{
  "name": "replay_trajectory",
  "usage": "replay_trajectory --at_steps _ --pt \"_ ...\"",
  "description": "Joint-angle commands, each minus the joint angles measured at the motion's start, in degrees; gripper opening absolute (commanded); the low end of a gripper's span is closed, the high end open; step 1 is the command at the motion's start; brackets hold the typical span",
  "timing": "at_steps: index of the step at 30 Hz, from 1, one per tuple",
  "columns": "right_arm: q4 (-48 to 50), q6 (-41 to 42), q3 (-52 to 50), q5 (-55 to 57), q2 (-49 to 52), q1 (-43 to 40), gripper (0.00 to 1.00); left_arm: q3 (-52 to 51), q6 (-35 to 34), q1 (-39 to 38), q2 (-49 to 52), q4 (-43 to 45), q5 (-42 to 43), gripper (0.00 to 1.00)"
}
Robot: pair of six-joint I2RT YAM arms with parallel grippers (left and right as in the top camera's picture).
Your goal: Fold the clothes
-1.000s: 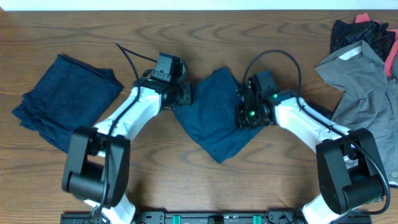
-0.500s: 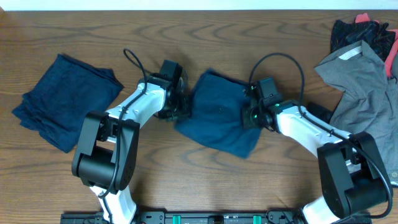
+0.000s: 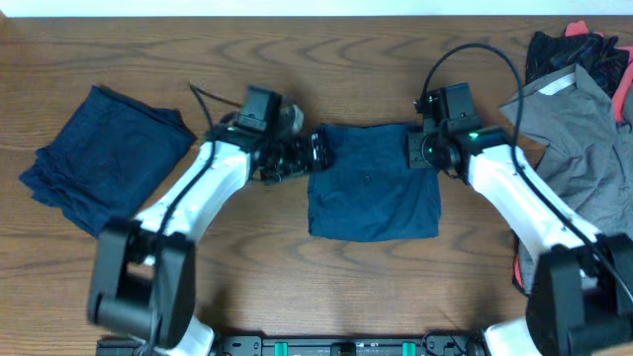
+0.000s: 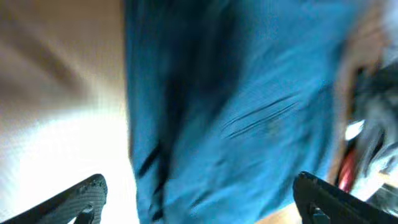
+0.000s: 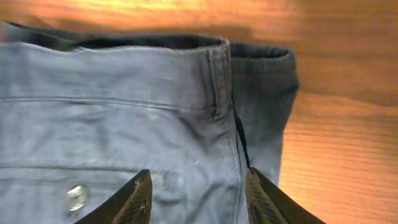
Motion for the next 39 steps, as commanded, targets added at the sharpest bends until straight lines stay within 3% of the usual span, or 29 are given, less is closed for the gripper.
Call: replay_trajectory --at_steps 1,15,20,24,26,27,28,34,39 --pt "-1.7 -0.9 1.0 -1.1 -2.2 1.2 0.48 0.3 0.8 0.3 -0.8 3.9 -3.2 0.98" --pt "-6.1 -0.9 0.9 -1.1 -2.2 1.6 0.49 0.3 0.7 0.0 14.0 13.3 -3.0 0.98" --pt "-6.5 -0.9 0.9 -1.1 -2.2 1.6 0.48 0.3 0.7 -2.1 18.6 19.5 4.2 0.98" --pt "-7.0 -0.9 0.9 -1.1 -2.2 1.6 0.47 0.3 0.5 -4.7 20.2 21.4 5.0 0.67" --pt "-7.3 -0.9 0.9 -1.1 -2.2 1.6 0.46 0.3 0.5 -5.6 20.3 22.0 5.0 0.36" --pt "-7.5 -0.9 0.9 -1.1 -2.2 1.6 0.46 0.3 0.5 -5.8 20.2 22.8 5.0 0.25" --pt "-7.6 -0.9 0.9 -1.1 -2.2 1.6 0.46 0.3 0.5 -5.9 20.2 23.4 5.0 0.06" --pt "-8.6 -0.9 0.9 -0.8 -2.2 1.5 0.45 1.0 0.8 -2.7 16.0 23.0 4.9 0.06" --pt "-9.2 -0.9 0.9 -0.2 -2.2 1.5 0.44 1.0 0.8 5.7 6.5 19.7 1.9 0.06"
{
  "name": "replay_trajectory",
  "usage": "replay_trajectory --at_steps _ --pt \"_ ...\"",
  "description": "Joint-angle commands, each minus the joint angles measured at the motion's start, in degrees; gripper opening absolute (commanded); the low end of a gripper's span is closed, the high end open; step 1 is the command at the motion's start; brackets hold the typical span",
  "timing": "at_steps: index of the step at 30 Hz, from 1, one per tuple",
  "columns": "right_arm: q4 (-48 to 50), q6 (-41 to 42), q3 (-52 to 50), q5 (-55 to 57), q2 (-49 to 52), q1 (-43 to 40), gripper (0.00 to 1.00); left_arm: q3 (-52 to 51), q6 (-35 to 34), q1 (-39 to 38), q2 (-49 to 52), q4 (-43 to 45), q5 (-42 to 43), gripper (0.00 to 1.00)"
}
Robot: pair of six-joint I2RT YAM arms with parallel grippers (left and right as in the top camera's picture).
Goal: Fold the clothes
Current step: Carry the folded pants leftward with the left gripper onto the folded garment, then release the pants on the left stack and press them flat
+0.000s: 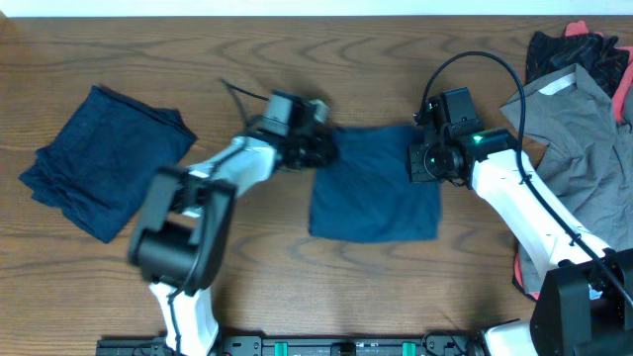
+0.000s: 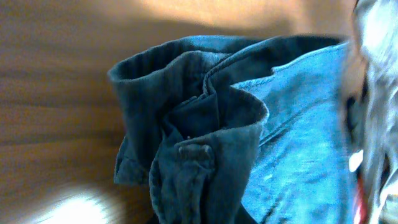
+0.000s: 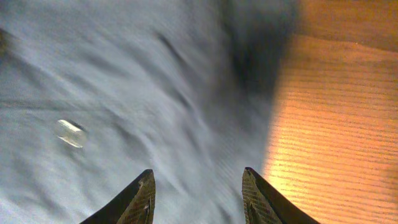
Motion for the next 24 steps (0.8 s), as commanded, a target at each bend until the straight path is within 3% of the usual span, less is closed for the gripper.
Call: replay_trajectory --at_steps 1,8,14,24 --pt "-0.3 -0.8 0.7 0.6 -0.2 0.6 0.43 0.5 0.5 8.0 -10.0 -1.9 -3.8 0.06" --pt "-0.6 -0.8 0.7 1.2 -0.2 0.6 0.43 0.5 4.2 25.0 -22.4 -5.0 -7.0 0.06" --pt "-0.6 -0.8 0.7 1.2 -0.2 0.6 0.42 0.5 4.2 39.6 -24.9 -5.4 -7.0 0.06" --pt "-0.4 -0.8 0.7 1.3 -0.2 0.6 0.43 0.5 4.2 51.3 -24.7 -3.2 -7.0 0.06"
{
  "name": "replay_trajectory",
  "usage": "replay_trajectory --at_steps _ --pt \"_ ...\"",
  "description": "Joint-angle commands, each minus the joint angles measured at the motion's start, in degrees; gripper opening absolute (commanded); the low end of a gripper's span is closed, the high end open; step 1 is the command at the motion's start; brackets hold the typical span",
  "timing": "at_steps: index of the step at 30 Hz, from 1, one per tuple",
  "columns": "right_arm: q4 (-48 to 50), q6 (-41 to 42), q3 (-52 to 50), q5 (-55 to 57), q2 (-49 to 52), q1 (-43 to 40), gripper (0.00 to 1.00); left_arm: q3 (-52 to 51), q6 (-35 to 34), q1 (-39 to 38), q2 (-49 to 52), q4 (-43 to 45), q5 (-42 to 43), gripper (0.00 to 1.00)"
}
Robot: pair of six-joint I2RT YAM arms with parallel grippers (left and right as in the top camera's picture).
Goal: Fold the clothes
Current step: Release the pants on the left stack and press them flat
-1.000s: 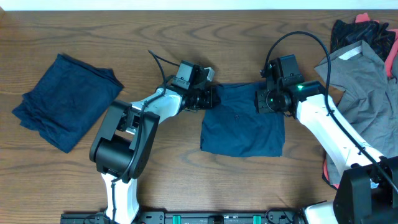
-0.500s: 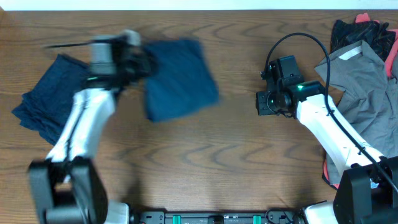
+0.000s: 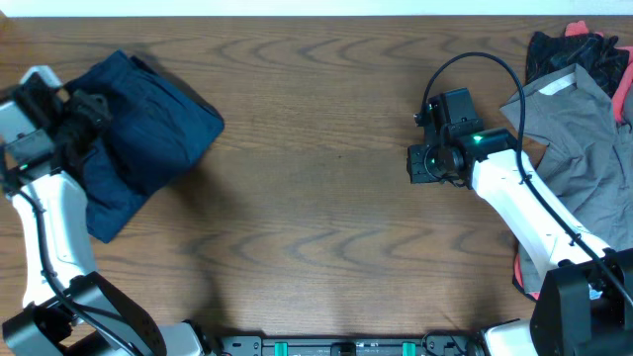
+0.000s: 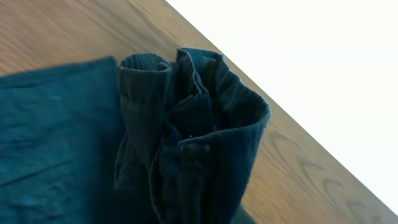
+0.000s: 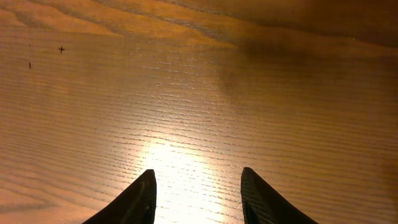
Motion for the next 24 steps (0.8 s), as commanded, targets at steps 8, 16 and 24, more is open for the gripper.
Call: replay_trajectory --at_steps 8,16,24 --pt "0.0 -0.8 0.7 2.1 -0.2 0.6 0.43 0.5 1.2 6.0 -0.5 1.2 0.6 0.06" --pt "0.1 -0.8 0.7 2.3 -0.2 0.6 0.44 0.5 1.2 8.6 -0.5 -2.4 -4.0 0.06" --pt "-0.2 -0.8 0.7 2.3 -0.2 0.6 0.44 0.5 0.1 9.5 -0.5 -6.3 -8.4 0.98"
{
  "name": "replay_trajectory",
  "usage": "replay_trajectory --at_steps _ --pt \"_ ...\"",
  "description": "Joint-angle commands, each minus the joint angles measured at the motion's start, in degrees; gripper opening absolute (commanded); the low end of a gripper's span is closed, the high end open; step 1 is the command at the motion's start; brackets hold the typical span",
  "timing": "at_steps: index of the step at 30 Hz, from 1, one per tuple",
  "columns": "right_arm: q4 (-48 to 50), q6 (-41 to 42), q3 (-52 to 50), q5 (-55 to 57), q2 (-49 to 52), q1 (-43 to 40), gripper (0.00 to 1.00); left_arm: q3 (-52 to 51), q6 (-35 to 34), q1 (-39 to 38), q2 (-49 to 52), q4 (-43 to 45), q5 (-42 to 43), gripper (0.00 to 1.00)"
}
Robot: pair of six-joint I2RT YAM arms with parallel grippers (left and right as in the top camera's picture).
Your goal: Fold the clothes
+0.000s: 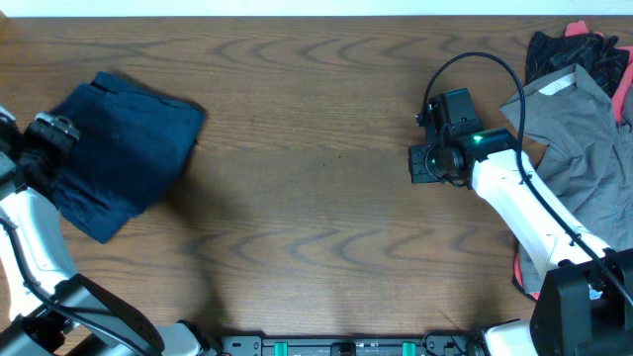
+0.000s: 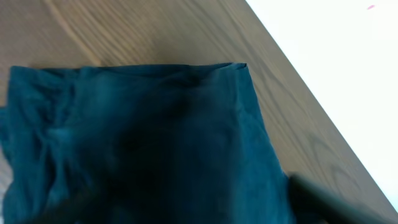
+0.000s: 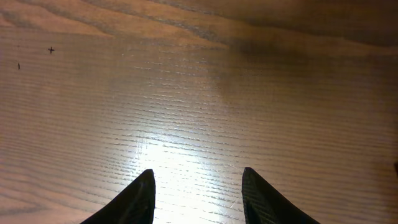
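The folded blue shorts [image 1: 134, 129] lie flat on top of a dark blue folded stack [image 1: 94, 213] at the far left of the table; in the left wrist view the blue shorts [image 2: 155, 137] fill the frame. My left gripper [image 1: 45, 138] sits at the stack's left edge, open, with one blurred finger [image 2: 314, 194] showing past the cloth's right edge and nothing pinched. Right of the table's middle, my right gripper [image 3: 198, 186] stands open over bare wood, also seen from above as the right gripper [image 1: 432, 163].
A grey shirt [image 1: 569, 148] lies unfolded at the right edge, with black and red garments [image 1: 579, 49] heaped behind it. A red bit of cloth [image 1: 518, 272] shows under the right arm. The wooden table [image 1: 316, 227] spans the view.
My left gripper has let go of the bunched shorts and opened; the shorts now lie flat on the left stack. The gripper sits slightly farther left. The right arm has not moved.
Both grippers were open at the two sides of the folded shorts in the table's middle. Then the left was shut on their bunched edge. Then it held them over the left stack. Now they lie there, released; the right stayed open in place.
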Motion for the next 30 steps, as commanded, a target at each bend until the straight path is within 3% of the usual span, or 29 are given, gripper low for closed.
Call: replay_trajectory --at_steps 1,8,10,12,17,21,23,30 --pt "0.0 -0.8 0.7 0.8 -0.2 0.6 0.44 0.5 -1.0 0.2 -0.5 0.1 -1.8 0.98" --pt "0.3 -0.4 0.7 0.7 -0.2 0.6 0.47 0.5 -3.4 -1.5 -0.5 0.5 9.7 0.98" --pt "1.0 2.6 0.7 0.5 -0.2 0.6 0.56 0.5 -3.2 -4.1 -0.5 0.3 11.9 0.98" --pt "2.3 5.2 0.7 -1.1 -0.2 0.4 0.63 0.5 -1.6 -8.7 -0.5 -0.4 11.8 0.98" --pt "5.7 5.2 0.7 -6.7 -0.2 -1.9 0.7 0.5 1.0 -22.1 -0.3 -4.5 6.7 0.98" --pt "5.1 3.0 0.8 -6.8 -0.2 -6.7 0.82 0.5 5.3 -33.4 0.3 -12.8 -0.6 0.98" --pt "2.1 1.5 1.4 -6.8 -0.2 -9.6 0.99 0.5 8.0 -37.4 0.4 -19.7 -4.1 0.98" --pt "-16.9 0.8 2.6 -6.7 -0.2 -18.1 0.99 0.5 8.0 -40.7 0.1 -44.2 -7.0 0.98"
